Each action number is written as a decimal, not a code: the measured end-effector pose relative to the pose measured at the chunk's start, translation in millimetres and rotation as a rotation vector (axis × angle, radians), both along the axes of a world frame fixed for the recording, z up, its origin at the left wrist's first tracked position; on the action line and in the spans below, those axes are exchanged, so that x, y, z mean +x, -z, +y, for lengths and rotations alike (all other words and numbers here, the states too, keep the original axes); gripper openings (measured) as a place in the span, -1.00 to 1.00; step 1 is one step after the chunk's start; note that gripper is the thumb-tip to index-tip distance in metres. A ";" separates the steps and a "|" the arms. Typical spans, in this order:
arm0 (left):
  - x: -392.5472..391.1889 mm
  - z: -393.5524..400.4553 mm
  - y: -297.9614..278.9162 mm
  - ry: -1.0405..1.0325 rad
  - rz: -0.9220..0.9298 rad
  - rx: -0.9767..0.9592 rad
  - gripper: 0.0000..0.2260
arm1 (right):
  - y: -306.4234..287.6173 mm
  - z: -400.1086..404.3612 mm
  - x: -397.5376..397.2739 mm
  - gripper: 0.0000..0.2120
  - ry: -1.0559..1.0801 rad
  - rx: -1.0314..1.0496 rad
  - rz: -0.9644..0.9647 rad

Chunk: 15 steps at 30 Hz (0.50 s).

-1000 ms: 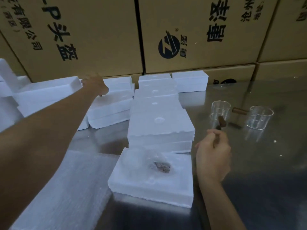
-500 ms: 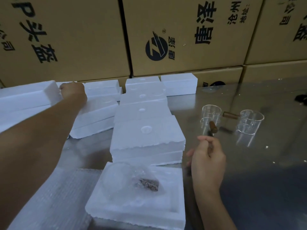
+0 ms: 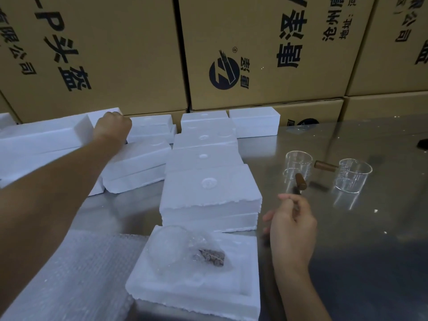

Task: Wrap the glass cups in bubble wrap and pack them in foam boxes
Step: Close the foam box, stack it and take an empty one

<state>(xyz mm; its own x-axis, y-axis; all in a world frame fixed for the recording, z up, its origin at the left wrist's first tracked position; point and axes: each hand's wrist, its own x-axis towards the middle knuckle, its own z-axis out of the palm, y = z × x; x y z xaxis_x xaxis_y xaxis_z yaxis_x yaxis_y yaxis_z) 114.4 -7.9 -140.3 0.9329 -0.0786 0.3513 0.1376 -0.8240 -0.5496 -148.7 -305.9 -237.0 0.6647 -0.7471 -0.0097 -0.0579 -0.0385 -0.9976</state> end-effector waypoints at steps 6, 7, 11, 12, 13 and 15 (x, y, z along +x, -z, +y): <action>-21.5 -11.8 -24.2 0.212 -0.053 -0.063 -0.58 | -0.6 -2.1 0.0 -0.80 -0.006 0.016 -0.024; -27.4 -15.5 -29.0 0.256 -0.075 -0.095 -0.63 | -0.8 -2.4 -0.2 -0.79 -0.006 0.021 -0.032; -63.6 -28.4 -51.2 0.425 -0.227 -0.408 -0.85 | -2.3 -1.6 -1.7 -0.79 0.007 0.032 -0.056; -76.7 -30.2 -56.2 0.471 -0.270 -0.529 -0.88 | -4.0 -1.2 -2.9 -0.79 0.014 0.039 -0.065; -91.0 -31.0 -60.4 0.525 -0.314 -0.654 -0.90 | -6.7 -0.8 -4.4 -0.79 0.020 0.049 -0.081; -121.0 -31.4 -67.0 0.641 -0.396 -0.893 -0.90 | -15.1 0.3 -7.9 -0.80 0.035 0.055 -0.130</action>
